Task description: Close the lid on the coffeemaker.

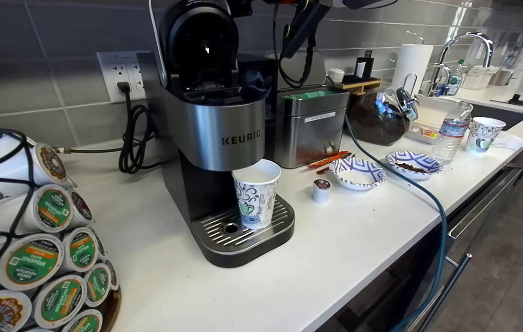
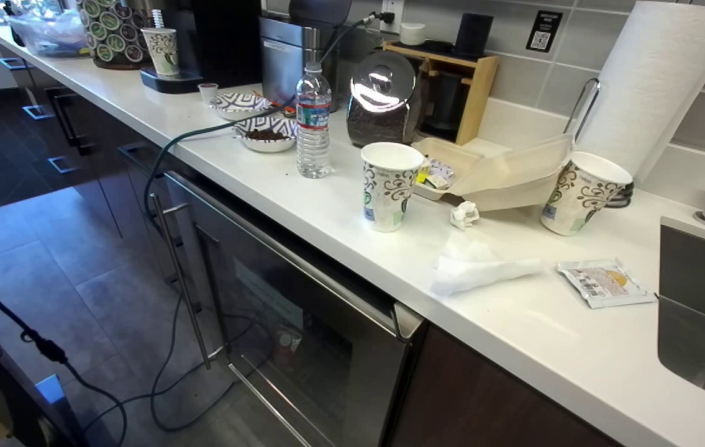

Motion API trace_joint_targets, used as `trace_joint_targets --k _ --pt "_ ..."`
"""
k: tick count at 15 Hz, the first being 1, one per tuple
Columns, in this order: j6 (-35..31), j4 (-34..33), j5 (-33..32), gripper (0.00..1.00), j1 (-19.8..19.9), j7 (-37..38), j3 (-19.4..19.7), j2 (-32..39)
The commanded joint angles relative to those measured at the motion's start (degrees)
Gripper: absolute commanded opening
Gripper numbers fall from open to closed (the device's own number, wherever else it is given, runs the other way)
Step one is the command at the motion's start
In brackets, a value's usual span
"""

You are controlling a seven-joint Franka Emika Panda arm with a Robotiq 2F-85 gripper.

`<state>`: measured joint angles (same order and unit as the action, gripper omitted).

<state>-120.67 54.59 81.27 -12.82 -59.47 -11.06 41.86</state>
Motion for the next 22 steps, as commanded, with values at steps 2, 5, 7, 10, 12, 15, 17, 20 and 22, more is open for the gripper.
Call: trace_joint_targets --k 2,5,7,10,12,15,17,20,22 --pt "4.2 2.2 0.4 1.00 0.5 8.9 -0.9 -1.7" --pt "3.4 6.0 1.2 1.00 0.9 11.8 -1.1 -4.2" --pt "2.5 9.1 2.0 1.00 1.2 13.2 -1.3 -6.1" --pt "1.2 14.4 3.7 1.00 1.2 14.0 -1.5 -9.3" --pt "-0.9 19.4 5.7 1.00 0.9 12.6 -1.7 -12.1" --pt "-3.0 27.0 8.6 1.00 0.4 10.8 -2.6 -15.8" --pt "-3.7 31.6 10.3 1.00 0.0 9.7 -2.8 -18.3" --pt "-4.6 39.0 13.4 1.00 -0.6 5.9 -2.8 -22.3" --pt "-5.0 44.2 16.3 1.00 -0.9 2.8 -2.8 -25.0"
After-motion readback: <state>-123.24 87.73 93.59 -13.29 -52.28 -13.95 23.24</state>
